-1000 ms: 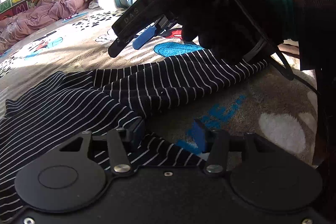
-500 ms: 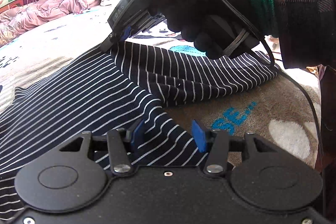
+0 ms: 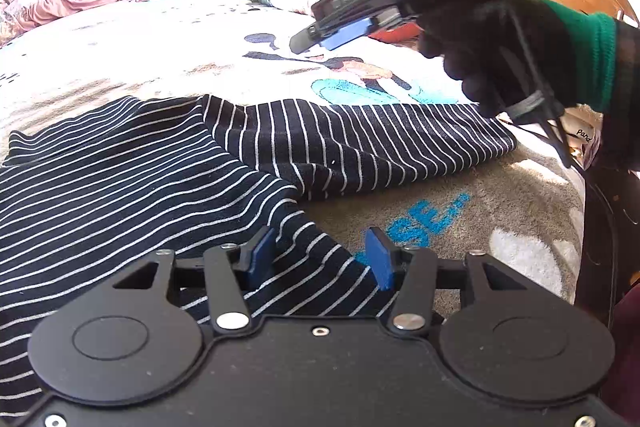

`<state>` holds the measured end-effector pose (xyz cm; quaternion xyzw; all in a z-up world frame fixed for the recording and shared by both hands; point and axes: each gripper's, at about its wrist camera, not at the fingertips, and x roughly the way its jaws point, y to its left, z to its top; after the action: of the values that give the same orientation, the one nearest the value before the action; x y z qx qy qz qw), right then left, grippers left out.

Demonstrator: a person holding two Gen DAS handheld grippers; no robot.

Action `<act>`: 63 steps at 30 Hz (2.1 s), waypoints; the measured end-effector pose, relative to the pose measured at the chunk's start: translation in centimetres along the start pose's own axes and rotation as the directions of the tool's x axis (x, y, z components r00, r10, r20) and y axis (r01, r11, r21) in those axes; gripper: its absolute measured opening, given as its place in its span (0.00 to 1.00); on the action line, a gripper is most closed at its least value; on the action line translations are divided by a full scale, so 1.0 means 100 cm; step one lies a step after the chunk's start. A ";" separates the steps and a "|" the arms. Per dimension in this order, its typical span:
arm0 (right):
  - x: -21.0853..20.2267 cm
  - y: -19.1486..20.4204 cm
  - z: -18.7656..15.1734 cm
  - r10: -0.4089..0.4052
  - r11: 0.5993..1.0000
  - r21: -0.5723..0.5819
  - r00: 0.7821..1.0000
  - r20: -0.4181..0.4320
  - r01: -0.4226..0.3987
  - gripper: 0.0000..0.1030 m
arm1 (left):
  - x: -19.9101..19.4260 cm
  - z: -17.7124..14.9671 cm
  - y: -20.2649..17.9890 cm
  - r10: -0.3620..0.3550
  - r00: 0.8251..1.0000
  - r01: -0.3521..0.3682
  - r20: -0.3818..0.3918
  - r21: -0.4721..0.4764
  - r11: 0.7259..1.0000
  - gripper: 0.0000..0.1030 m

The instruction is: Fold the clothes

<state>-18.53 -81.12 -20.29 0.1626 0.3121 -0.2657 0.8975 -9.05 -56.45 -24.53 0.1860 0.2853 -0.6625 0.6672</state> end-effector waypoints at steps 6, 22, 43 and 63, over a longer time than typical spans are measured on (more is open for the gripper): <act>-0.105 -0.038 -0.091 -0.169 0.963 0.233 0.978 0.121 0.138 0.51 | -0.007 0.000 -0.008 -0.016 1.000 0.016 0.019 0.012 1.000 0.47; -0.109 -0.127 -0.189 -0.316 0.670 0.732 0.939 0.138 0.118 0.55 | 0.004 -0.010 -0.014 0.002 1.000 -0.002 -0.010 0.019 1.000 0.47; -0.119 -0.019 -0.148 -0.352 0.930 0.191 0.909 0.225 0.313 0.30 | -0.013 -0.010 -0.003 -0.037 0.999 0.038 0.022 -0.027 0.999 0.47; -0.097 0.054 -0.155 -0.009 0.966 0.257 0.991 0.137 -0.027 0.30 | -0.115 -0.042 0.108 0.121 0.985 -0.055 0.126 -0.434 0.899 0.48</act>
<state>-29.22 -66.03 -24.99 0.2608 0.2119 -0.3106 0.8892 1.53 -44.29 -21.92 -0.0028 0.3643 -0.5649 0.7404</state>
